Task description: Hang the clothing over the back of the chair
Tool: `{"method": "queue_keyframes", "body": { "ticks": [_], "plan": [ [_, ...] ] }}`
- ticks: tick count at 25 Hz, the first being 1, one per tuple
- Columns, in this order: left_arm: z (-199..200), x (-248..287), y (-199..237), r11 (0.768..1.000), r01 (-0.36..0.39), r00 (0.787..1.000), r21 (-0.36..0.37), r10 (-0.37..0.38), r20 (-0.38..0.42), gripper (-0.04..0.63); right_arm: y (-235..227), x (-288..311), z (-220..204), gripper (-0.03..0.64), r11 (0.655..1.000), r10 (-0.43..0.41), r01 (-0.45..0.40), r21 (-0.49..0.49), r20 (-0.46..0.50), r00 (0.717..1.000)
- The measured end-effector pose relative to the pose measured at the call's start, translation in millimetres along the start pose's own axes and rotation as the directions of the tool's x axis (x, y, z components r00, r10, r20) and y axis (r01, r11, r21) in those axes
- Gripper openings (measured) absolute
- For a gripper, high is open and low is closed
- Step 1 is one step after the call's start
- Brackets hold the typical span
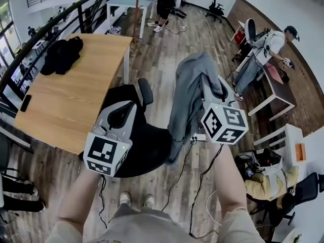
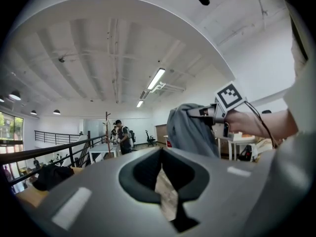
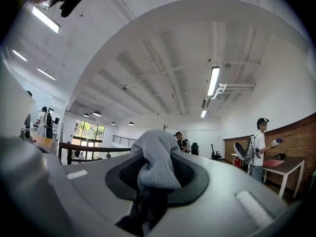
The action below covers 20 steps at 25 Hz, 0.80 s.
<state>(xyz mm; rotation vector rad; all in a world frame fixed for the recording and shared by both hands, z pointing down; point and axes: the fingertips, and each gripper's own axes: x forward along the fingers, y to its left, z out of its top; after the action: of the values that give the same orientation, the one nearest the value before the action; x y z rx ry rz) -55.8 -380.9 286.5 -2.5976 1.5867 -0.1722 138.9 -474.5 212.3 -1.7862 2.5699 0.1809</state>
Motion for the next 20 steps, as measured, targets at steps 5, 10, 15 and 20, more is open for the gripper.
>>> {"method": "queue_keyframes", "body": {
  "ticks": [5,10,15,20],
  "plan": [
    [5,16,18,0.999,0.009,1.0,-0.051,-0.009,0.015,0.003,-13,30,43,0.094,0.999,-0.04,0.042,-0.016,0.1,0.994],
    [24,35,35,0.994,0.031,0.999,-0.102,-0.026,0.044,0.003,-20,43,84,0.094,0.998,-0.052,0.043,0.047,0.214,0.975],
    [40,40,63,0.994,-0.007,0.997,-0.105,0.015,0.08,0.003,-8,57,95,0.094,0.996,-0.038,0.016,0.086,0.261,0.965],
    [28,40,67,0.994,-0.029,0.997,-0.106,0.036,0.067,0.003,21,65,74,0.094,0.998,0.032,-0.043,0.044,0.234,0.972]
  ]
}}
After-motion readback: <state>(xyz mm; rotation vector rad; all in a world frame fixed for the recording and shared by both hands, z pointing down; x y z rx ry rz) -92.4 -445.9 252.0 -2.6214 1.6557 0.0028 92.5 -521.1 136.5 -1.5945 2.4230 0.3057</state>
